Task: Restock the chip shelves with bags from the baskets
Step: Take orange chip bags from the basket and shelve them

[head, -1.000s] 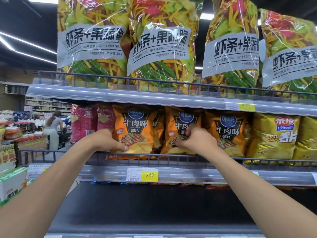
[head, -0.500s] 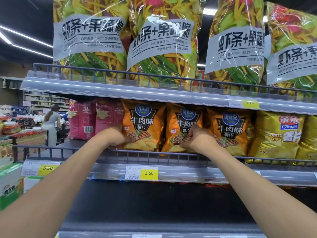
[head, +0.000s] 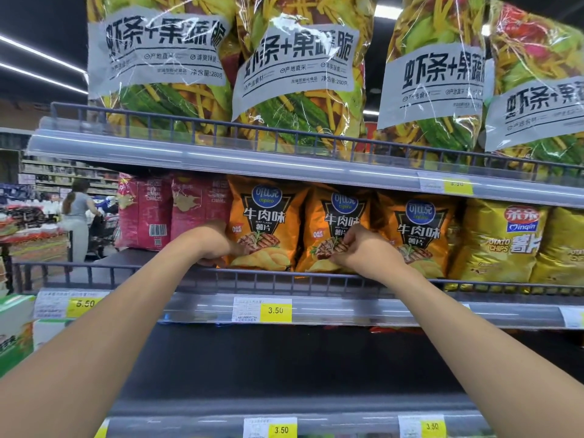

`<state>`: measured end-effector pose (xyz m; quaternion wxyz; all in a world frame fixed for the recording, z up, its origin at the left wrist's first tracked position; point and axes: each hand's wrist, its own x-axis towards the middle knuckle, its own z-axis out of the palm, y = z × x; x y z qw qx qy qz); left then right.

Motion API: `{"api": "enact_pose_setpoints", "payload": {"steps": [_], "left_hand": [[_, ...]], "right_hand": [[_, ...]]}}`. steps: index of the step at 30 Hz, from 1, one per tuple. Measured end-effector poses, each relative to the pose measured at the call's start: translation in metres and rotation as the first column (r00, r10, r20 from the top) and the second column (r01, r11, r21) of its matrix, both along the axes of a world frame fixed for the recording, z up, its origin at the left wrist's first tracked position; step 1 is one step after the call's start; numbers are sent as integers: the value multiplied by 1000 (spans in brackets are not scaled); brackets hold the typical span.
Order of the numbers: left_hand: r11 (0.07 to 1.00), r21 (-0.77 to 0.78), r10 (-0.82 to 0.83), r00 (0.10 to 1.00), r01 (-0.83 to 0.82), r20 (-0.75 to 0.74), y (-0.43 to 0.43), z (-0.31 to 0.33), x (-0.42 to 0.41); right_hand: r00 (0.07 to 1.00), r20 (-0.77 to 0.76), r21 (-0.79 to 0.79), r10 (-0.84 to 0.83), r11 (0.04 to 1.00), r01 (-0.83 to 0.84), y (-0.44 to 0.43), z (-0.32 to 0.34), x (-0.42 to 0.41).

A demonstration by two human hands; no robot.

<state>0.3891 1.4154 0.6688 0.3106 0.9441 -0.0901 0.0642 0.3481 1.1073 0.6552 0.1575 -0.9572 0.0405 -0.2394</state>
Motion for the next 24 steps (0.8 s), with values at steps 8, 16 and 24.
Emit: {"api": "enact_pose_setpoints", "payload": {"steps": [8, 16, 24], "left_hand": [[975, 168, 120, 980, -147, 158, 5, -2, -40], [947, 201, 83, 794, -251, 602, -36, -43, -93], [935, 348, -212, 683, -66, 699, -173, -120, -172]], "right_hand": [[995, 96, 3, 41, 999, -41, -9, -6, -38], [964, 258, -113, 62, 993, -33, -55, -33, -111], [973, 223, -244, -56, 963, 112, -172, -106, -221]]}}
